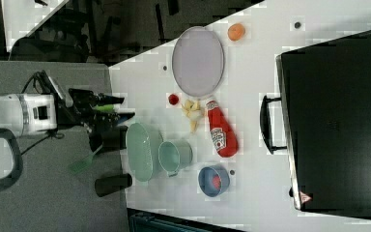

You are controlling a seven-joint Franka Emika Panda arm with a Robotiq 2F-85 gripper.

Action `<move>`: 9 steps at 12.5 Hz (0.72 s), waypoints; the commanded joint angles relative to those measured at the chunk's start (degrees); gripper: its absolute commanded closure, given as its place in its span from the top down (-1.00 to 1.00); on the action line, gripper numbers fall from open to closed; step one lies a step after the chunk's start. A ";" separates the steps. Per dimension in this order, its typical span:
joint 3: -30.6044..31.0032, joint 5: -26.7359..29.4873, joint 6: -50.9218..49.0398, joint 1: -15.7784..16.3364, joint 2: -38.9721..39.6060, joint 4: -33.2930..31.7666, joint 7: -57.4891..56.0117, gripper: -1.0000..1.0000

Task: Pick Ketchup from the table and place it in strainer.

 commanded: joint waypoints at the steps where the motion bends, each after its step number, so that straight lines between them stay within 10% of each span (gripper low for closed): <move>1: 3.31 -0.06 -9.96 -5.91 -17.57 -8.70 -0.49 0.58; 3: 3.47 -0.06 -9.93 -5.91 -17.03 -9.07 -0.51 0.99; 9: 4.95 -0.06 -5.66 -5.80 -11.08 -15.13 -1.50 1.00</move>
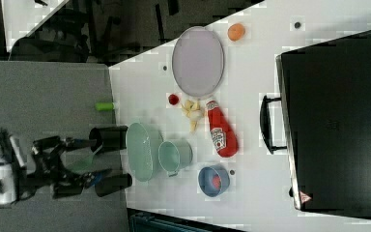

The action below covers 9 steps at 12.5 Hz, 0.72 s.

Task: Pick Ketchup from the table and place it in strainer.

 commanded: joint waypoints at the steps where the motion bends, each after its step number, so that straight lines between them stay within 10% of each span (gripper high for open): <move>1: 0.59 0.22 4.00 -0.60 8.40 -6.92 -4.05 1.00; 9: 1.02 0.18 27.74 -0.66 17.95 -16.84 -50.13 1.00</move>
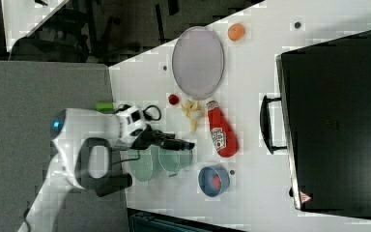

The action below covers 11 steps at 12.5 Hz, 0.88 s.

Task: Pick Ketchup from the table and place it in strainer.

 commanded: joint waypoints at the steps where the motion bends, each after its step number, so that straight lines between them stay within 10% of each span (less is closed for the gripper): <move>1: -0.36 -0.03 7.99 0.44 -1.11 -1.08 -22.44 1.00; 11: -0.93 -0.22 29.94 0.43 10.24 -11.19 -27.63 1.00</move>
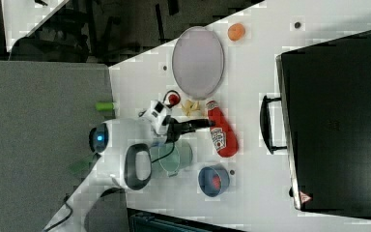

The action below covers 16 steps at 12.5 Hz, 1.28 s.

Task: Pick Ketchup from the table and place it in strainer.

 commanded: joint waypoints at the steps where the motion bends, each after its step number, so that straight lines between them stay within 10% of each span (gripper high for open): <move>1: 0.37 -0.22 3.89 0.01 4.29 -2.35 -2.99 1.00; 6: 0.11 -0.23 10.94 0.02 10.62 -3.28 -3.01 0.92; 9: 0.21 -0.23 11.71 0.02 10.76 -2.76 -2.99 0.26; 16: -0.16 -0.13 1.16 -0.03 -2.97 -2.88 -2.54 0.26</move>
